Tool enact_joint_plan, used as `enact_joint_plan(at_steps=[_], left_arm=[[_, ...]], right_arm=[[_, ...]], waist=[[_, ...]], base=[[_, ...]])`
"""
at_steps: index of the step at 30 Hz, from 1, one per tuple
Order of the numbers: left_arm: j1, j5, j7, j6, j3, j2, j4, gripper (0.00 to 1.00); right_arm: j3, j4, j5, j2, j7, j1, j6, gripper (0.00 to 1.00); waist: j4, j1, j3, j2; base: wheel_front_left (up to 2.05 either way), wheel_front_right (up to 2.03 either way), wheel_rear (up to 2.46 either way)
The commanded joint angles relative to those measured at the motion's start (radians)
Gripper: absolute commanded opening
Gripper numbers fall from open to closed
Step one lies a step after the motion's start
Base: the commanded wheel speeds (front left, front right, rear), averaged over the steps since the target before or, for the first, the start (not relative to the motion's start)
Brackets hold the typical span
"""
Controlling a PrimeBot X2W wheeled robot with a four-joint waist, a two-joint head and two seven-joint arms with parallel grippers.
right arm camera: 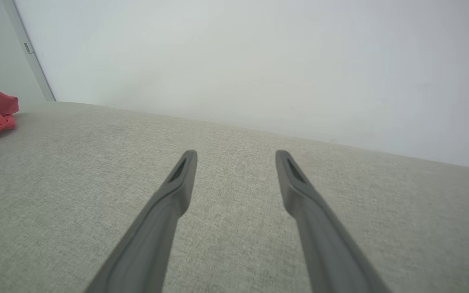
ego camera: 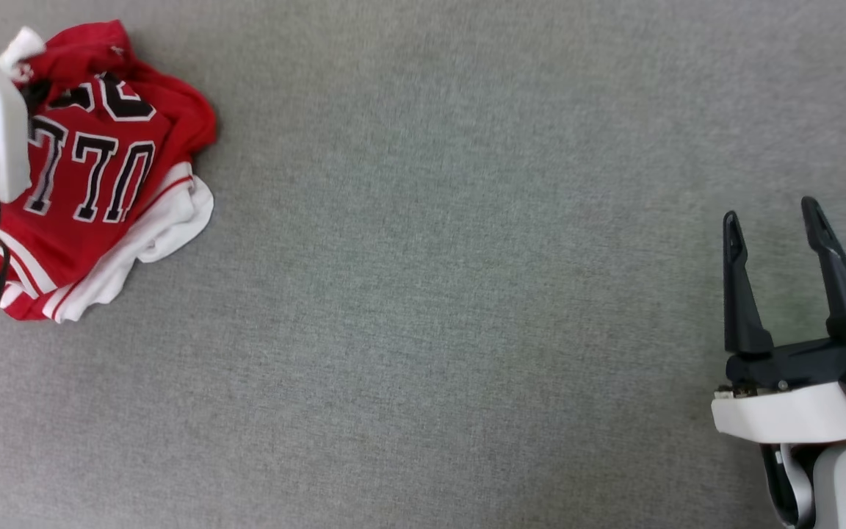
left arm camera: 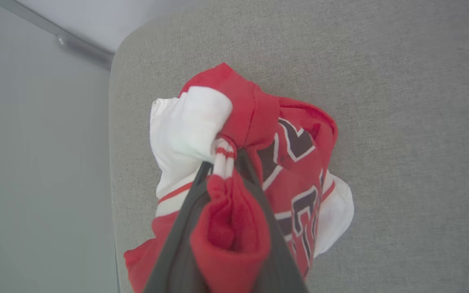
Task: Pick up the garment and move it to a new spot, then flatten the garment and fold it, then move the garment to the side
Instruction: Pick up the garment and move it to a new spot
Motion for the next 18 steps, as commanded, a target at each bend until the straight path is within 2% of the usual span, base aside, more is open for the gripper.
enact_joint_plan(at_steps=[1, 5, 9, 14, 18], left_arm=[[-0.018, 0.01, -0.007, 0.0, -0.003, 0.003, -0.01, 0.0], [-0.061, 0.042, -0.026, 0.0, -0.045, 0.02, -0.094, 0.0], [-0.103, 0.061, -0.029, 0.0, -0.095, 0.006, -0.182, 0.0], [-0.148, 0.085, -0.043, 0.0, -0.151, -0.057, -0.26, 0.0], [-0.178, 0.098, -0.067, 0.0, -0.201, -0.146, -0.295, 0.0]], right_arm=[[0.001, 0.003, 0.005, 0.004, -0.002, 0.015, 0.0, 1.0], [0.005, 0.014, 0.043, 0.004, -0.002, 0.033, 0.0, 1.0], [0.0, 0.02, 0.064, 0.004, -0.002, 0.051, 0.0, 1.0], [-0.007, 0.027, 0.084, 0.004, -0.002, 0.06, 0.0, 1.0], [-0.01, 0.03, 0.098, 0.004, -0.002, 0.063, 0.0, 1.0]], waist=[[-0.016, 0.0001, -0.045, 0.0], [-0.039, 0.0001, -0.102, 0.0], [-0.066, 0.0001, -0.143, 0.0], [-0.106, 0.0001, -0.175, 0.0], [-0.145, 0.0001, -0.185, 0.0]], base=[[0.0, 0.0, 0.0], [0.0, 0.0, 0.0], [0.0, 0.0, 0.0], [0.0, 0.0, 0.0], [0.0, 0.0, 0.0]])
